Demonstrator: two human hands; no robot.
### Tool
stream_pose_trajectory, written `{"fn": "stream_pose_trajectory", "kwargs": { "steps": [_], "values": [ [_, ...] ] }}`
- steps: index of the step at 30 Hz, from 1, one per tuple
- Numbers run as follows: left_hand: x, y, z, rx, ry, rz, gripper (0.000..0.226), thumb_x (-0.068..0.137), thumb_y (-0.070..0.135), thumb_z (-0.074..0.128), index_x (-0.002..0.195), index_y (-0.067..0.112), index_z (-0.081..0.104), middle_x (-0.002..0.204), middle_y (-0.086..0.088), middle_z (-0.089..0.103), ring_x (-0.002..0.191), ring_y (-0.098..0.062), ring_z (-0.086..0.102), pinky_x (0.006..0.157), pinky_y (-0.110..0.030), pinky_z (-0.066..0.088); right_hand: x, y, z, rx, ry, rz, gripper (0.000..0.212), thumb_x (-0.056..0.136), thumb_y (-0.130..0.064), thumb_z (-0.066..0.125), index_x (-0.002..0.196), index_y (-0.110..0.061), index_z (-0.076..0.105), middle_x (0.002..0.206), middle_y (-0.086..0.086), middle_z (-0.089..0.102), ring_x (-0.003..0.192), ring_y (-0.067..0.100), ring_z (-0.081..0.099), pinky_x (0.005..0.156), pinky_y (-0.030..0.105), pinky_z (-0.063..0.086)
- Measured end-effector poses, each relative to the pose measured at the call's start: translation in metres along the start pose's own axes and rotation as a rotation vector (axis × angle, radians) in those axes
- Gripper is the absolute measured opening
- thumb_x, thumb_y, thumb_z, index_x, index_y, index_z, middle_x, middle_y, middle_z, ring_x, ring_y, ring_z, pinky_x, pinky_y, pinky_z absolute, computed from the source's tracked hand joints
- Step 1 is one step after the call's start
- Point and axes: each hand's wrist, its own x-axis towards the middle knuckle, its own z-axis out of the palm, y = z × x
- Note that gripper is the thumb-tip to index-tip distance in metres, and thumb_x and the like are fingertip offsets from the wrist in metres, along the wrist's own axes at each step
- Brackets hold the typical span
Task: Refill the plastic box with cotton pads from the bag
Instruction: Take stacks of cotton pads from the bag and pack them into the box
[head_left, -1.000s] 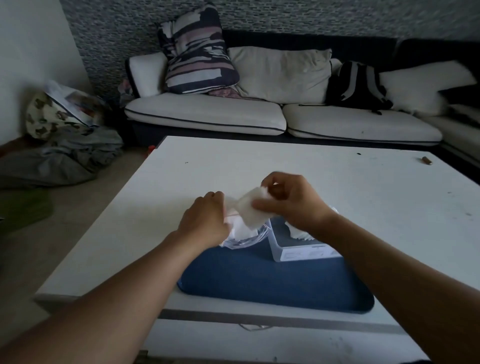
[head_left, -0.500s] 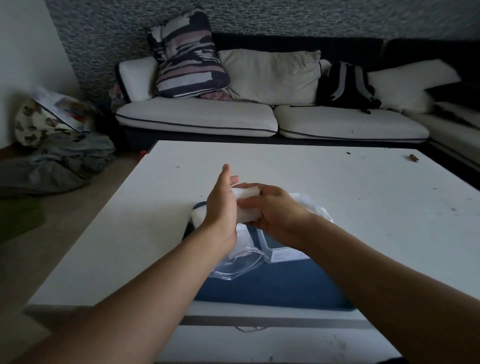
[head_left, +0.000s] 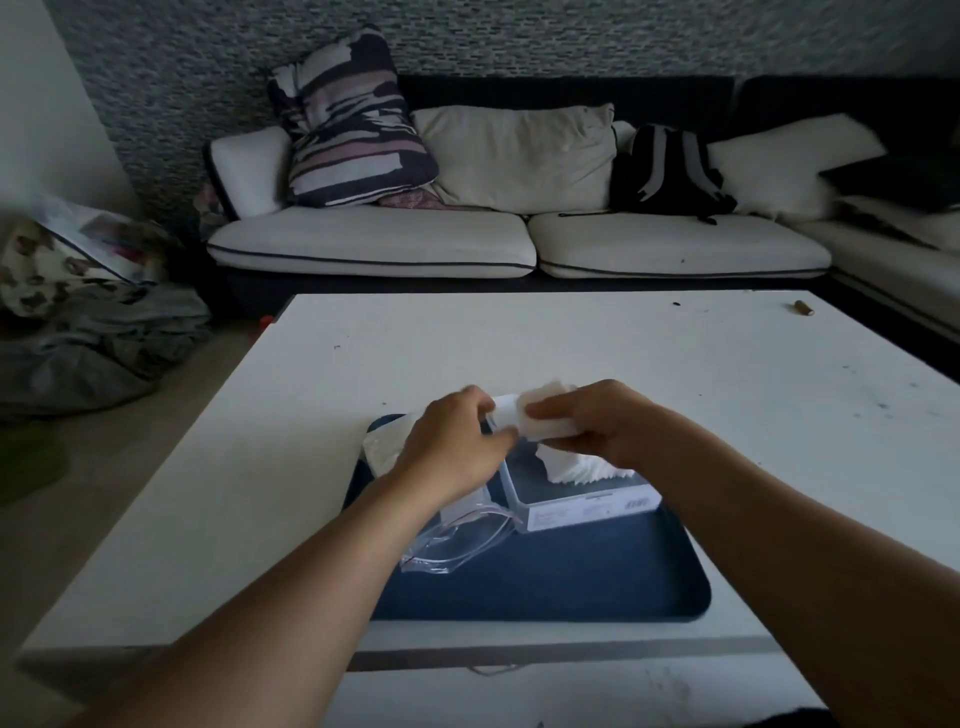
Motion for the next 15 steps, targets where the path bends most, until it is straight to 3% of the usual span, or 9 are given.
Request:
{"fn": "stream_pose_trajectory", "kwargs": {
  "steps": [2, 5, 7, 9, 10, 13, 15],
  "values": [
    [-0.002, -0.001, 0.000, 0.174, -0.133, 0.116, 0.053, 0.087, 0.039, 0.075, 0.133, 0.019, 0.060, 0.131, 0.002, 0.063, 0.111, -0.016, 0.060, 0.095, -0.033, 0.051, 0.007, 0.002, -0.016, -0.239, 0.120, 0.023, 0.042, 0.072, -0.016, 0.089, 0.102, 0.005, 0.068, 0.088, 0.014, 0.070, 0.064, 0.019, 0.069, 0.049, 0.026, 0.054],
    [-0.005, 0.003, 0.002, 0.280, -0.259, 0.195, 0.057, 0.084, 0.042, 0.079, 0.133, 0.021, 0.061, 0.132, 0.003, 0.062, 0.103, -0.013, 0.058, 0.086, -0.025, 0.044, 0.014, -0.005, -0.028, -0.415, 0.204, -0.063, 0.046, 0.072, -0.025, 0.090, 0.100, 0.003, 0.067, 0.078, 0.013, 0.071, 0.047, 0.014, 0.063, 0.039, 0.022, 0.047],
    [-0.004, 0.003, 0.007, 0.344, -0.330, 0.218, 0.054, 0.083, 0.043, 0.080, 0.131, 0.024, 0.063, 0.131, 0.005, 0.062, 0.106, -0.013, 0.059, 0.084, -0.025, 0.043, 0.020, -0.008, -0.029, -0.356, 0.181, -0.107, 0.046, 0.076, -0.017, 0.087, 0.110, 0.003, 0.065, 0.090, 0.016, 0.069, 0.061, 0.023, 0.071, 0.053, 0.030, 0.060],
    [-0.003, 0.002, 0.011, 0.375, -0.365, 0.238, 0.044, 0.084, 0.040, 0.079, 0.124, 0.026, 0.067, 0.125, 0.006, 0.063, 0.105, -0.013, 0.059, 0.086, -0.028, 0.047, 0.023, -0.007, -0.022, -0.418, 0.127, -0.114, 0.040, 0.082, -0.011, 0.081, 0.114, 0.005, 0.063, 0.100, 0.020, 0.068, 0.075, 0.030, 0.072, 0.071, 0.040, 0.064],
    [-0.002, 0.002, 0.012, 0.381, -0.374, 0.241, 0.039, 0.085, 0.037, 0.078, 0.121, 0.026, 0.069, 0.121, 0.006, 0.064, 0.103, -0.014, 0.060, 0.087, -0.030, 0.049, 0.024, -0.006, -0.018, -0.511, 0.091, -0.115, 0.036, 0.084, -0.010, 0.078, 0.114, 0.005, 0.063, 0.101, 0.021, 0.069, 0.072, 0.028, 0.071, 0.071, 0.039, 0.063],
    [0.003, -0.002, 0.015, 0.386, -0.385, 0.242, 0.017, 0.088, 0.030, 0.075, 0.104, 0.025, 0.077, 0.098, 0.013, 0.065, 0.093, -0.011, 0.062, 0.084, -0.029, 0.050, 0.026, 0.002, -0.006, -0.760, 0.004, -0.096, 0.026, 0.089, -0.015, 0.073, 0.105, 0.003, 0.064, 0.084, 0.019, 0.072, 0.052, 0.019, 0.066, 0.045, 0.024, 0.049],
    [0.005, -0.004, 0.017, 0.374, -0.395, 0.245, 0.005, 0.088, 0.025, 0.074, 0.089, 0.025, 0.079, 0.081, 0.019, 0.066, 0.085, -0.007, 0.065, 0.082, -0.030, 0.054, 0.033, 0.012, 0.000, -0.873, 0.023, -0.094, 0.022, 0.087, -0.019, 0.075, 0.091, 0.000, 0.064, 0.064, 0.012, 0.071, 0.044, 0.017, 0.065, 0.040, 0.021, 0.045]
  ]
}}
